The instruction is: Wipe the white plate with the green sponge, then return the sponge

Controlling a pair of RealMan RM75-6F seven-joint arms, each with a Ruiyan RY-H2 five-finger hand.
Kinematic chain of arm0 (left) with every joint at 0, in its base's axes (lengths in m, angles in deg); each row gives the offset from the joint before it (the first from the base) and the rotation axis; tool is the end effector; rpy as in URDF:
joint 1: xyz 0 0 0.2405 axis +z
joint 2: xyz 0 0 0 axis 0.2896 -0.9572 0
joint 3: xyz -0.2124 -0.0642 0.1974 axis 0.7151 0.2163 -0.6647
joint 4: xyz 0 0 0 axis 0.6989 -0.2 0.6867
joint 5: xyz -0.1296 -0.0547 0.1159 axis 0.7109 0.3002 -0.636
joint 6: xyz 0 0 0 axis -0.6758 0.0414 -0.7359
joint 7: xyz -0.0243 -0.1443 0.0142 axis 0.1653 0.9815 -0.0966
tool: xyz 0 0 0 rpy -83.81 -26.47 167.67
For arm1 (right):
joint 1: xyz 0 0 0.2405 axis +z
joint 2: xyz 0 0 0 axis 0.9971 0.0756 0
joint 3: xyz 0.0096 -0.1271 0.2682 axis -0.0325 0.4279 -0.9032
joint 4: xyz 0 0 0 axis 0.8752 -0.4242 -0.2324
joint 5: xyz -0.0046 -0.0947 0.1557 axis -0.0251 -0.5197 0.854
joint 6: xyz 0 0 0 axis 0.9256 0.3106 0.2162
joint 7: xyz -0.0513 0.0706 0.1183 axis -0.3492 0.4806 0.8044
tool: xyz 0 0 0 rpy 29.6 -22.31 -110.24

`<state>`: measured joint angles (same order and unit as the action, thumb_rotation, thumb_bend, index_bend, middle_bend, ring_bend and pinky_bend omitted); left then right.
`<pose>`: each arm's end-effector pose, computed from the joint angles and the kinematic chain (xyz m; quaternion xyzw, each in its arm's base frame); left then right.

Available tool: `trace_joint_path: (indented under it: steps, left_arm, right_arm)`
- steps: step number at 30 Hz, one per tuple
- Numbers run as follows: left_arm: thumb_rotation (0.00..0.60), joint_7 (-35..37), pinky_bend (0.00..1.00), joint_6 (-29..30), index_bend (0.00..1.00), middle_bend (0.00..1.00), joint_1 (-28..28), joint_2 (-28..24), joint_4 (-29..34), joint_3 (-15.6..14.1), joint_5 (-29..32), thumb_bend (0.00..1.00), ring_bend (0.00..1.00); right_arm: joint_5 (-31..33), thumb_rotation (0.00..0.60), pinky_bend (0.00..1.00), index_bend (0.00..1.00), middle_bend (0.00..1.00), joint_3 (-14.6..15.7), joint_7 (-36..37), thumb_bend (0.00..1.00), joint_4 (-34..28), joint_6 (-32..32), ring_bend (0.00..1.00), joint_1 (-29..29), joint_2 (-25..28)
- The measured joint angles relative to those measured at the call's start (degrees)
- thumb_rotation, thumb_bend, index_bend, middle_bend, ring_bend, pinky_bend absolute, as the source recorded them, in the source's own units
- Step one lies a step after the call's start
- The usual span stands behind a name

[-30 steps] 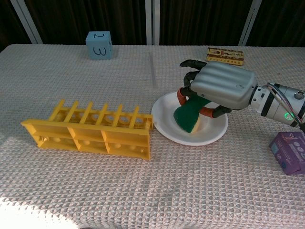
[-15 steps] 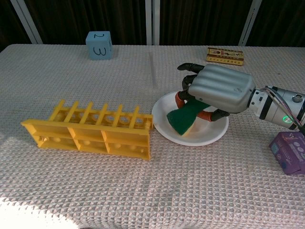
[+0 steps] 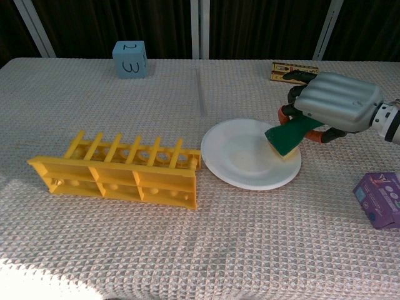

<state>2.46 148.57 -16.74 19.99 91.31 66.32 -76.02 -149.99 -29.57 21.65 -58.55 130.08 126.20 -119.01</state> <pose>-0.3376 0.1443 0.1683 -0.6024 -0.3970 -0.3259 0.6109 -0.2368 -0.3627 0.0049 0.8502 -0.0791 0.3274 0.4046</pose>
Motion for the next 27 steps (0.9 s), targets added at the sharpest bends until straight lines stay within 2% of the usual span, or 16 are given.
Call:
trace_joint_path:
  steps: [8,17,27]
  left_arm:
    - [0.600,-0.4,0.13,0.2,0.23,0.12,0.0,0.0,0.4,0.0,-0.1,0.05,0.11]
    - [0.600,-0.2,0.13,0.5,0.23,0.12,0.5,-0.2,0.3,-0.2,0.1,0.05,0.11]
    - [0.600,0.5,0.13,0.3,0.23,0.12,0.4,0.2,-0.4,-0.2,0.0,0.05,0.11]
  right_arm:
    - [-1.0,0.600,0.07,0.82,0.56,-1.1,2.1,0.42,-3.0,2.0,0.31,1.0,-1.2]
    - [-2.9,0.600,0.06,0.82,0.56,-0.3,1.4,0.42,-1.2,-0.5,0.31,3.5,-6.2]
    - [-2.3,0.600,0.06,0.82,0.56,1.4,-1.5,0.42,0.6,-1.5,0.31,1.8,-3.8]
